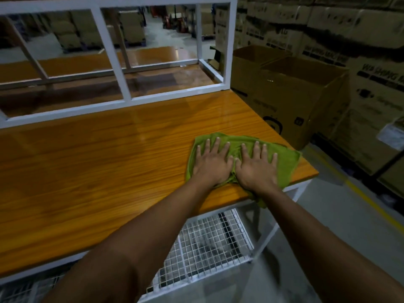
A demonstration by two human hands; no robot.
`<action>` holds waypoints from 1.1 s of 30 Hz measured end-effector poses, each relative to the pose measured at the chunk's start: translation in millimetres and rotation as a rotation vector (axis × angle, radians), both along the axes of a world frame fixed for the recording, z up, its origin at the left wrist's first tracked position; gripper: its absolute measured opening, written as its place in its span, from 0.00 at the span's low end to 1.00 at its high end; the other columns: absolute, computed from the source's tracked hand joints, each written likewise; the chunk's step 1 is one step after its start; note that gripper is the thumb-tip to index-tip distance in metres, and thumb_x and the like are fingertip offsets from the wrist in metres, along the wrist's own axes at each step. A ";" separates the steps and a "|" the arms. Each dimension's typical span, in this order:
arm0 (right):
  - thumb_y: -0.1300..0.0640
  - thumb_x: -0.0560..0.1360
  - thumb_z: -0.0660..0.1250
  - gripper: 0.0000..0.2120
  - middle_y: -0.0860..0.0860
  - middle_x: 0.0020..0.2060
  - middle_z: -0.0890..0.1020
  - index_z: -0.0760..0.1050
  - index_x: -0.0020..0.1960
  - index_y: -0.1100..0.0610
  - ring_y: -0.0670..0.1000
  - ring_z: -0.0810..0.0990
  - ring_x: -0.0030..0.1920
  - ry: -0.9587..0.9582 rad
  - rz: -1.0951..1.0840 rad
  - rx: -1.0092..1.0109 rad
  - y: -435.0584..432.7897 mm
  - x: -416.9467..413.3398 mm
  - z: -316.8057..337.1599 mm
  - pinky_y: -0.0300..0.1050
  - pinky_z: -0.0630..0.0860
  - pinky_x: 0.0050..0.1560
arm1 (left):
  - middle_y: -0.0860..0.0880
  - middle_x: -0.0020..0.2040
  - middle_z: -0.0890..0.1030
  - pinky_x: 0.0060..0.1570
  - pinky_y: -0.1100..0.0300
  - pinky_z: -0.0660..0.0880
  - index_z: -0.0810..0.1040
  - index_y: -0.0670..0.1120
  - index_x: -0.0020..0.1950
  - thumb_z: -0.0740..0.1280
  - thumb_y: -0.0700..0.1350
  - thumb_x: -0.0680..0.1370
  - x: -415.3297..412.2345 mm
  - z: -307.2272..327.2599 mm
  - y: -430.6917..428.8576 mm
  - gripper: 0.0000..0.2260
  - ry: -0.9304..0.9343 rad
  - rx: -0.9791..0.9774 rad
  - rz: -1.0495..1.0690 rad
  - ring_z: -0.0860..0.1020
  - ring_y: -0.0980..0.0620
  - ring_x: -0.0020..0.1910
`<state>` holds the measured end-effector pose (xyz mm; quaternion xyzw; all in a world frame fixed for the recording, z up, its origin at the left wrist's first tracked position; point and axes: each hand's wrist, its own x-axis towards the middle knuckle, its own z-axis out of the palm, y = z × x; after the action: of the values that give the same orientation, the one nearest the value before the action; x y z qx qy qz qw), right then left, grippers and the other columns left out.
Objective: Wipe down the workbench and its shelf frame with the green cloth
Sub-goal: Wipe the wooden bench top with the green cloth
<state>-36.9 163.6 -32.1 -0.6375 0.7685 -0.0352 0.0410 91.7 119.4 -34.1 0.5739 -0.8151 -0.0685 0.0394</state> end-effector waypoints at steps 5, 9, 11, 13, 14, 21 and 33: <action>0.40 0.81 0.41 0.31 0.60 0.79 0.45 0.45 0.81 0.51 0.61 0.42 0.79 -0.015 0.068 -0.018 -5.1 79.1 -2.9 0.68 0.40 0.74 | 0.49 0.81 0.44 0.75 0.41 0.42 0.46 0.55 0.80 0.43 0.61 0.82 81.1 -4.2 -1.0 0.27 -0.019 0.003 0.063 0.43 0.44 0.79; 0.40 0.81 0.41 0.31 0.59 0.79 0.45 0.44 0.81 0.51 0.61 0.41 0.79 -0.029 0.142 -0.016 -5.2 148.4 -3.9 0.68 0.39 0.74 | 0.49 0.81 0.44 0.75 0.41 0.43 0.46 0.56 0.80 0.44 0.62 0.82 153.0 -6.7 6.3 0.27 -0.031 -0.010 0.132 0.44 0.44 0.79; 0.40 0.81 0.41 0.31 0.59 0.79 0.44 0.44 0.81 0.51 0.61 0.40 0.79 -0.039 0.182 -0.007 -2.6 183.2 -3.8 0.68 0.38 0.73 | 0.49 0.81 0.44 0.75 0.41 0.43 0.46 0.56 0.80 0.44 0.62 0.82 189.2 -8.2 13.1 0.27 -0.045 -0.016 0.168 0.44 0.44 0.79; 0.40 0.81 0.41 0.31 0.59 0.79 0.43 0.43 0.81 0.51 0.61 0.39 0.78 -0.048 0.220 0.006 0.4 217.2 -4.2 0.68 0.38 0.73 | 0.49 0.81 0.44 0.75 0.40 0.44 0.46 0.56 0.80 0.43 0.63 0.82 224.5 -9.0 22.1 0.27 -0.055 -0.017 0.208 0.45 0.44 0.79; 0.40 0.81 0.40 0.31 0.59 0.79 0.43 0.43 0.81 0.51 0.61 0.39 0.78 -0.050 0.240 0.008 2.2 233.6 -4.7 0.69 0.37 0.73 | 0.49 0.81 0.44 0.75 0.40 0.44 0.46 0.56 0.80 0.43 0.63 0.82 241.4 -9.0 26.9 0.28 -0.058 -0.016 0.229 0.45 0.44 0.79; 0.39 0.81 0.40 0.32 0.60 0.79 0.43 0.43 0.81 0.52 0.62 0.39 0.78 -0.058 0.378 0.014 27.2 321.7 -5.6 0.69 0.38 0.73 | 0.48 0.81 0.46 0.75 0.41 0.46 0.47 0.56 0.80 0.44 0.62 0.82 329.9 -7.6 71.3 0.27 -0.072 -0.026 0.356 0.46 0.44 0.79; 0.42 0.82 0.43 0.29 0.58 0.80 0.45 0.46 0.81 0.50 0.59 0.41 0.79 -0.083 0.636 0.004 53.0 321.6 -3.6 0.66 0.38 0.74 | 0.46 0.81 0.47 0.74 0.41 0.45 0.48 0.54 0.80 0.42 0.64 0.80 334.9 -8.3 114.4 0.30 -0.065 -0.045 0.564 0.47 0.42 0.78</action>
<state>284.7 216.6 -35.7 -0.8438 0.5284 -0.0449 0.0826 426.7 233.8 -42.4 0.7788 -0.6255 -0.0186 0.0435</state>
